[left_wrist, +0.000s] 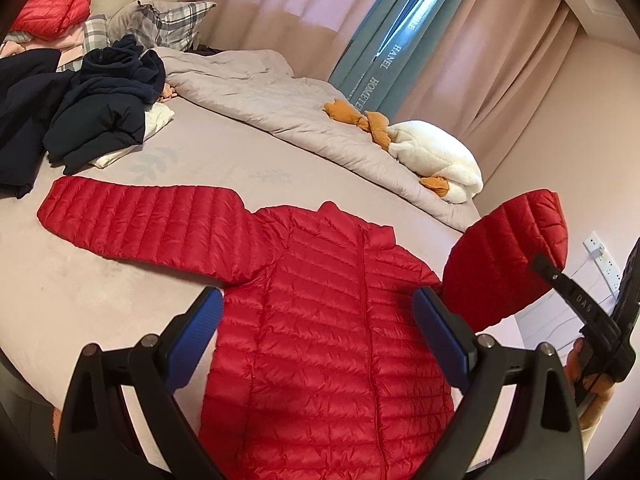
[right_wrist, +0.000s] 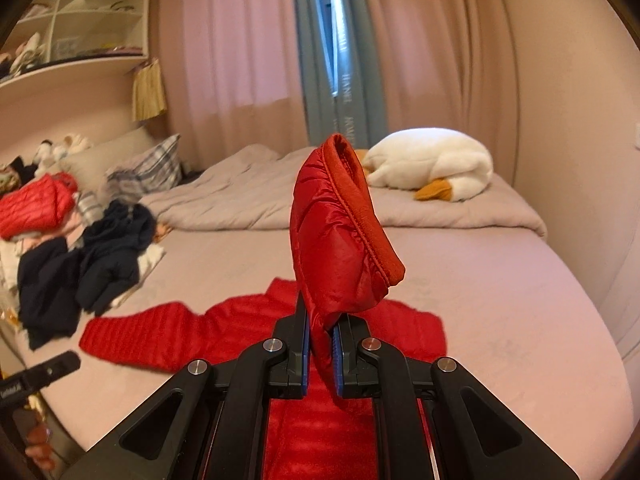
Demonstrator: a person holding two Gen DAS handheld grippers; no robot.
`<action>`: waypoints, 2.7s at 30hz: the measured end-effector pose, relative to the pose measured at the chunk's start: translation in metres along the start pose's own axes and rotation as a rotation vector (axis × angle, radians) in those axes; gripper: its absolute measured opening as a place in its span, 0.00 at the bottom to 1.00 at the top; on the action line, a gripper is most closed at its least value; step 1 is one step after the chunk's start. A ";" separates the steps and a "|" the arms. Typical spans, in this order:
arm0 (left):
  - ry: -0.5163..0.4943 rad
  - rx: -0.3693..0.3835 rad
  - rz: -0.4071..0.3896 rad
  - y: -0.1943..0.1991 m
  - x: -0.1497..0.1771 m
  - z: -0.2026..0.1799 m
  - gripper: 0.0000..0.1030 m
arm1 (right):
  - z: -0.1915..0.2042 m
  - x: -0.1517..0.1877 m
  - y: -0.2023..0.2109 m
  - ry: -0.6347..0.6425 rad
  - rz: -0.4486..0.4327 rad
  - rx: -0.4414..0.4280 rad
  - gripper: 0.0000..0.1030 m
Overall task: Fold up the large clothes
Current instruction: 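Lift the gripped sleeve with the right tool and carry it across the jacket body, then lower the sleeve onto the jacket front and open the right tool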
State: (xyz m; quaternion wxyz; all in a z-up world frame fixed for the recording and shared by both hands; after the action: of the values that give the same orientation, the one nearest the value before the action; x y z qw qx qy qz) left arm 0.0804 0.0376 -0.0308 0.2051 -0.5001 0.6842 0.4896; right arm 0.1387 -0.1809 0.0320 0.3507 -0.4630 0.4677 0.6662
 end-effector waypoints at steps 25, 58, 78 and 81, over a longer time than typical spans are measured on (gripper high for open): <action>0.039 -0.069 0.029 -0.006 0.006 0.036 0.93 | 0.069 0.082 -0.036 0.088 0.274 -0.156 0.10; 0.062 -0.122 0.089 -0.021 0.023 0.061 0.93 | 0.104 0.153 -0.066 0.166 0.504 -0.192 0.10; 0.062 -0.122 0.074 -0.009 0.020 0.059 0.93 | 0.109 0.133 -0.040 0.130 0.486 -0.255 0.45; 0.055 -0.116 0.062 -0.004 0.018 0.055 0.93 | 0.112 0.117 -0.024 0.102 0.449 -0.279 0.62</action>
State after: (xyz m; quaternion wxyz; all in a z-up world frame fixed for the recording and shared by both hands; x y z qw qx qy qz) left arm 0.0648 0.0767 -0.0706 0.1415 -0.5029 0.6754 0.5204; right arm 0.0901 -0.0631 -0.0711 0.1028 -0.4244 0.4793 0.7613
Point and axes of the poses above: each gripper's, at about its wrist camera, not at the fingertips, and y roughly against the way its jaws point, z to its left, x to its underside, the point moved 6 cm from there along -y, roughly the way its jaws point, and after that the axes turned 9 degrees about -z, right-handed, at the moved point
